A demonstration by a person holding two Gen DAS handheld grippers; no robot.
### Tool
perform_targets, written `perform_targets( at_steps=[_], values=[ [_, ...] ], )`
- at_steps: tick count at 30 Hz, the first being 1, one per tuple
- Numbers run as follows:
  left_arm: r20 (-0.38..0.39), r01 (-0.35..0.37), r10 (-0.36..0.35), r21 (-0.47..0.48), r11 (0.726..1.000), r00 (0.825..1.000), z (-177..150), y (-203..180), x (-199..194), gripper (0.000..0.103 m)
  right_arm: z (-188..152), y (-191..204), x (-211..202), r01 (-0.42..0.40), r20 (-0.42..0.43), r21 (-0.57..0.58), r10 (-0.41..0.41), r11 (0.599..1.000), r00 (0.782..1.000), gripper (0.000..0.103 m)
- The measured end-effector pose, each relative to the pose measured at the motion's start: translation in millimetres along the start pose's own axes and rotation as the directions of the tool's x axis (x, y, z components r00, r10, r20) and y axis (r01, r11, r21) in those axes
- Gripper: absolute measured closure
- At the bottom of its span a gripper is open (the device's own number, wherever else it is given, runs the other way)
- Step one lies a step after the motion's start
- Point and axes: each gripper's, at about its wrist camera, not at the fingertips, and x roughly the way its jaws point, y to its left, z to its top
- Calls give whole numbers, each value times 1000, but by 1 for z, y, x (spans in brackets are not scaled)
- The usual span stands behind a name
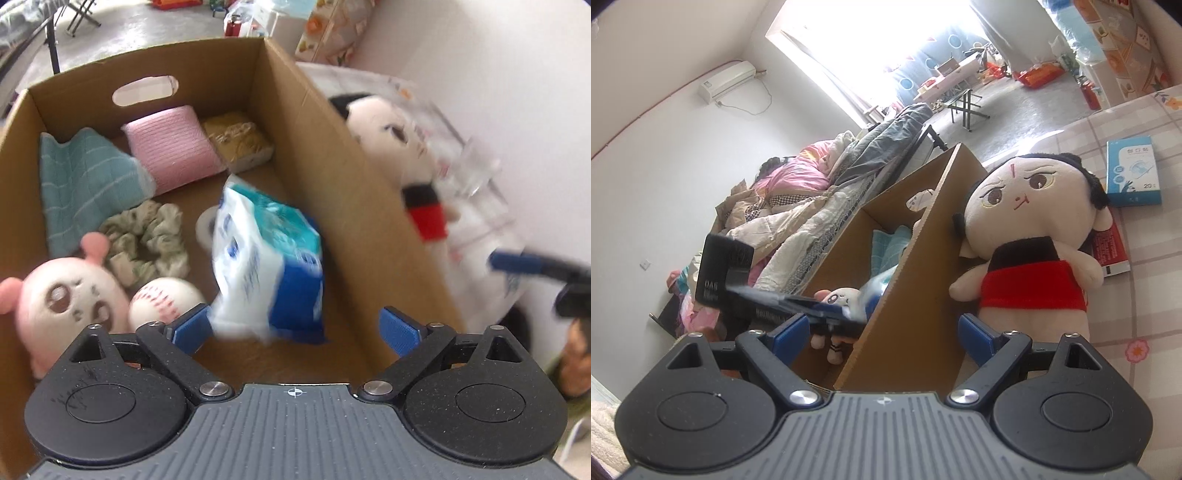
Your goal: Organize soft objects
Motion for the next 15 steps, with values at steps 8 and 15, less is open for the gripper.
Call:
perform_targets(
  at_steps=[8, 15],
  values=[
    [91, -126, 118, 90, 988, 989, 0, 1, -7, 9, -2, 1, -2, -5, 8, 0, 5, 1000, 1000, 13],
    [0, -120, 120, 103, 987, 993, 20, 15, 24, 27, -3, 8, 1, -17, -7, -26, 17, 1000, 1000, 13]
  ],
)
